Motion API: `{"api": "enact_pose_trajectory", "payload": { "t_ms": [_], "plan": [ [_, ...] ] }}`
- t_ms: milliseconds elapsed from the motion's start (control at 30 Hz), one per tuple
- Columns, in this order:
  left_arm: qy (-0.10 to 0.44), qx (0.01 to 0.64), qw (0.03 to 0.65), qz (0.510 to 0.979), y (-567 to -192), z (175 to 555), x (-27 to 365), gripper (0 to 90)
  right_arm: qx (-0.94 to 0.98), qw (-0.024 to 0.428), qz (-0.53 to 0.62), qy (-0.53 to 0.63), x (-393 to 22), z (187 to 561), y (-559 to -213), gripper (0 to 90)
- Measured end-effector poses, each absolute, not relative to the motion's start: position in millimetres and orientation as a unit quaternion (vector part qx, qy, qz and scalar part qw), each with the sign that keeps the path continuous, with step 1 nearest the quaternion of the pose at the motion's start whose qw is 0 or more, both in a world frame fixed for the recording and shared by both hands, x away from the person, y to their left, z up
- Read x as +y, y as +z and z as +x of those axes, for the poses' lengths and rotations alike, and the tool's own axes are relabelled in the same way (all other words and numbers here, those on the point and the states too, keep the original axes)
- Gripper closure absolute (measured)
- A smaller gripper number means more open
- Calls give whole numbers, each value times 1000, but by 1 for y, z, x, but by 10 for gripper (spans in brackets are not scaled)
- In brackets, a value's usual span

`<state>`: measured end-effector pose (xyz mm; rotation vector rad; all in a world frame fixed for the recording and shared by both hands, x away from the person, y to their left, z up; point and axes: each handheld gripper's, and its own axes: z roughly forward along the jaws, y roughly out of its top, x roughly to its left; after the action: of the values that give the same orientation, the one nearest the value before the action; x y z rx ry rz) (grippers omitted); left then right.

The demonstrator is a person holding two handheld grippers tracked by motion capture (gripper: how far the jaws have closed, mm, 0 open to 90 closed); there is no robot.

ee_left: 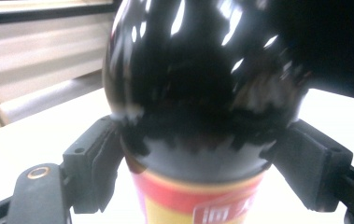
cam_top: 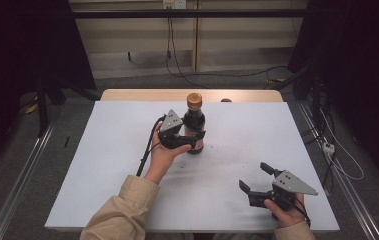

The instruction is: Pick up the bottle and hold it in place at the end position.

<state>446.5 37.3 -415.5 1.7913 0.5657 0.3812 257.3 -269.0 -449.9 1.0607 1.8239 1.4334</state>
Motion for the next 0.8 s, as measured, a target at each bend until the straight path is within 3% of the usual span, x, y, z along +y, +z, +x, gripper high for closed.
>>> {"api": "enact_pose_trajectory", "payload": {
  "t_ms": [233,367,600,800],
  "plan": [
    [180,258,558,768,-423,441,33,291,685,290,400,535,-268,258,-450,50],
    [176,255,561,768,-423,442,33,296,685,290,400,535,-269,258,-450,50],
    [130,194,570,788,-422,459,44,301,684,288,401,537,-270,258,-451,50],
    [139,212,571,781,-423,456,42,296,684,291,402,535,-270,260,-451,50]
  ]
}}
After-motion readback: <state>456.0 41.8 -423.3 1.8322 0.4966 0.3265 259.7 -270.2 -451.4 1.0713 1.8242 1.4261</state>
